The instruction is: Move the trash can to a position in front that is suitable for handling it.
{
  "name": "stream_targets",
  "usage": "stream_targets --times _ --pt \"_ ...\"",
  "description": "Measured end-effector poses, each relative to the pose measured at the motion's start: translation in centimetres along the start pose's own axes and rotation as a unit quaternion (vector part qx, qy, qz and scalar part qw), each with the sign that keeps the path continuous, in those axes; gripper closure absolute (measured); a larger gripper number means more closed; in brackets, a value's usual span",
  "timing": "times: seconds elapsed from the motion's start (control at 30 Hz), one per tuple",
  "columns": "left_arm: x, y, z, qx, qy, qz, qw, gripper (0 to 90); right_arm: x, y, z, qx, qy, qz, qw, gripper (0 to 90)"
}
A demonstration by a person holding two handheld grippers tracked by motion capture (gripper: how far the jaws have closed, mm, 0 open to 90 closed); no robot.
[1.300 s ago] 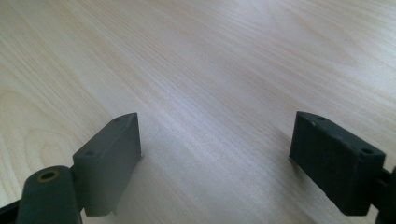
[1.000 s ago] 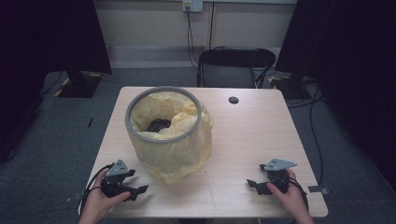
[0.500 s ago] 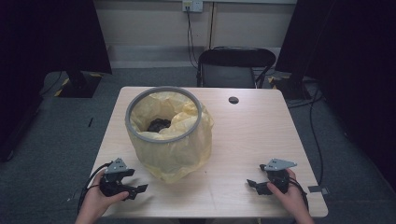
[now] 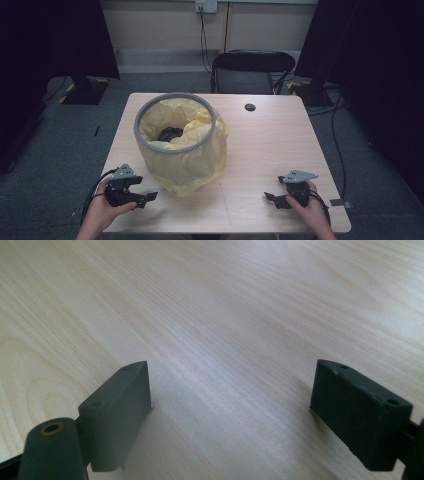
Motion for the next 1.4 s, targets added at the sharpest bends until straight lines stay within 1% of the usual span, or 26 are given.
stream_targets --times 0.1,0.23,0.4,0.47,0.57,0.67,0.73,0.77,0.97,1.07,1.17,1.3,1.4 --pt "0.4 0.3 0.0 -0.001 0.001 0.000 1.0000 15.0 0.0 0.0 0.0 0.000 0.000 0.000 1.0000 15.6" --pt "0.8 0.7 0.0 0.006 -0.006 0.001 1.0000 15.1 0.0 0.0 0.0 0.001 0.000 0.000 1.0000 15.7" --pt "1.6 1.1 0.1 0.008 -0.004 0.004 0.9999 15.0 0.0 0.0 0.0 0.001 0.001 0.000 1.0000 15.6" --pt "2.0 1.2 0.2 0.006 -0.005 0.006 0.9999 15.1 0.0 0.0 0.0 0.001 0.001 0.000 1.0000 15.6" --pt "2.3 1.2 0.3 0.007 -0.008 0.010 0.9999 15.1 0.0 0.0 0.0 0.001 0.001 0.000 1.0000 15.6" --pt "2.7 1.0 0.4 0.011 -0.006 0.017 0.9998 15.1 0.0 0.0 0.0 0.001 0.001 0.000 1.0000 15.7" --pt "2.9 0.9 0.6 0.008 -0.005 0.020 0.9998 15.1 0.0 0.0 0.0 0.001 0.001 0.000 1.0000 15.6" --pt "3.0 0.9 0.6 0.010 -0.003 0.021 0.9997 15.1 0.0 0.0 0.0 0.001 0.001 0.000 1.0000 15.6" --pt "3.5 0.4 0.8 0.014 -0.008 0.021 0.9997 15.2 0.0 0.0 0.0 0.000 0.001 0.000 1.0000 15.5" --pt "3.8 0.2 0.9 0.015 -0.004 0.025 0.9996 15.2 0.0 0.0 0.0 0.000 0.001 0.000 1.0000 15.5" --pt "4.0 0.1 0.8 0.018 -0.010 0.022 0.9995 15.3 0.0 0.0 0.0 0.000 0.001 0.000 1.0000 15.5" --pt "4.2 0.0 0.8 0.018 -0.003 0.026 0.9995 15.3 0.0 0.0 0.0 0.000 0.001 0.000 1.0000 15.5" --pt "4.3 0.0 0.8 0.021 -0.002 0.028 0.9994 15.3 0.0 0.0 0.0 0.000 0.001 0.000 1.0000 15.5"
Point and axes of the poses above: each handheld gripper's, and its own axes: y roughly backward along the jaws, x roughly out of its top, z roughly to its right, the point moved 7 cm from there along -y, roughly forward along the jaws, and after that the axes turned 4 degrees about -z, right-handed, at the moved point
